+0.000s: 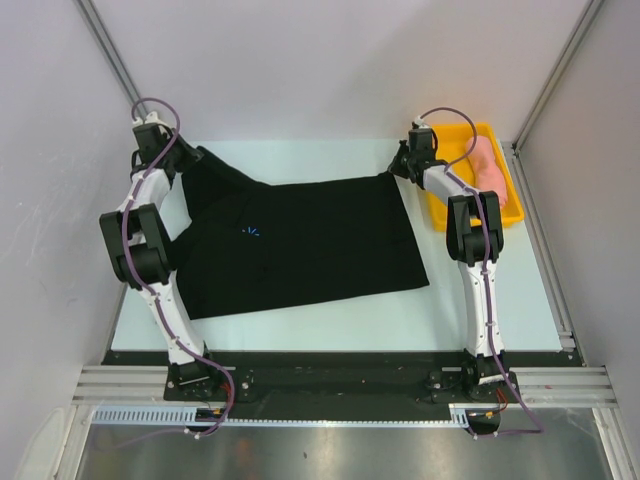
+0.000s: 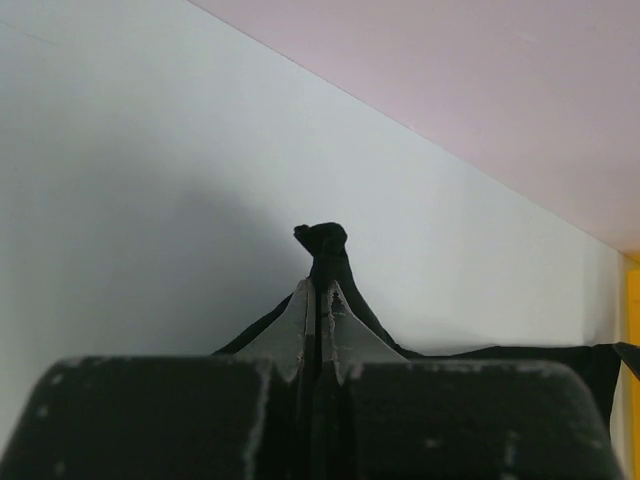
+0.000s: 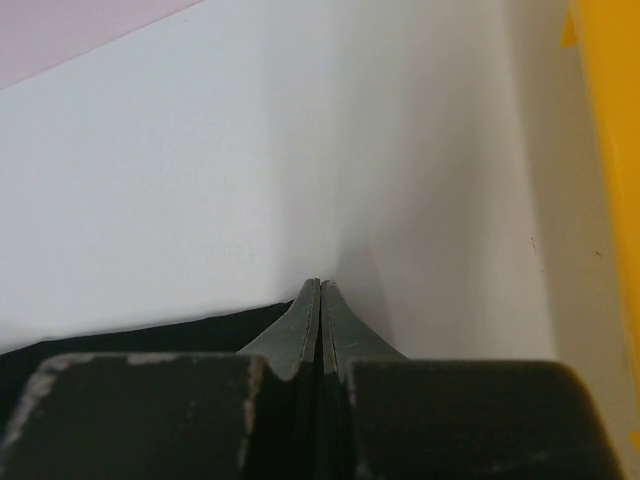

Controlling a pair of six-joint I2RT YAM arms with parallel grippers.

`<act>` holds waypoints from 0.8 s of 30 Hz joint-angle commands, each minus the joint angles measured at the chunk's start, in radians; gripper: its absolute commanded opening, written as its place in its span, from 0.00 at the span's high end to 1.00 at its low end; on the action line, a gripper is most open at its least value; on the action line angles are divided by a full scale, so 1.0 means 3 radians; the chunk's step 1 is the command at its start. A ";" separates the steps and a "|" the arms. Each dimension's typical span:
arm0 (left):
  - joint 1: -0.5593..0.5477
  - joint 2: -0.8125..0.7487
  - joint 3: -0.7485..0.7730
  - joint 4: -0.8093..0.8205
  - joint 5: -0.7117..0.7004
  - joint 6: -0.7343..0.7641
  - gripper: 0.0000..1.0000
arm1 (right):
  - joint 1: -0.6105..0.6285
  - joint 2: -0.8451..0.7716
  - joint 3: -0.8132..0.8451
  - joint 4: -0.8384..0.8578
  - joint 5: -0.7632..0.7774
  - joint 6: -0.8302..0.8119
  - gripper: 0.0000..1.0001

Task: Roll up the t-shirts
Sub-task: Fold the T-shirt at the center of the board.

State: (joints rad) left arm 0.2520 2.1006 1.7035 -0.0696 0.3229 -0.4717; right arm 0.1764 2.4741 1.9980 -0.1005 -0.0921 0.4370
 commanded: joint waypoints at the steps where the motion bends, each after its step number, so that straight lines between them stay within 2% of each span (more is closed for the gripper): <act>1: 0.0029 -0.0395 -0.0145 0.0089 0.0074 -0.0038 1.00 | -0.0005 -0.0076 0.0110 0.0059 -0.0005 0.0006 1.00; 10: -0.0001 -0.0794 -0.0570 0.0150 0.0023 -0.0161 1.00 | -0.0102 -0.0362 -0.0253 0.0273 -0.0035 0.0118 1.00; 22: -0.0073 -0.1560 -0.1291 -0.0090 -0.0422 -0.0350 1.00 | -0.0143 -0.0837 -0.0779 0.0493 -0.0056 0.0174 1.00; 24: -0.0083 -0.1689 -0.1459 -0.0161 -0.0498 -0.0391 1.00 | -0.0143 -0.1001 -0.0999 0.0539 -0.0046 0.0200 1.00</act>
State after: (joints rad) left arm 0.2375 1.7039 1.3319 -0.0868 0.2356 -0.5518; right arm 0.1398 2.3039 1.7653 -0.0051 -0.1070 0.4751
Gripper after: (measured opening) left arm 0.010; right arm 0.009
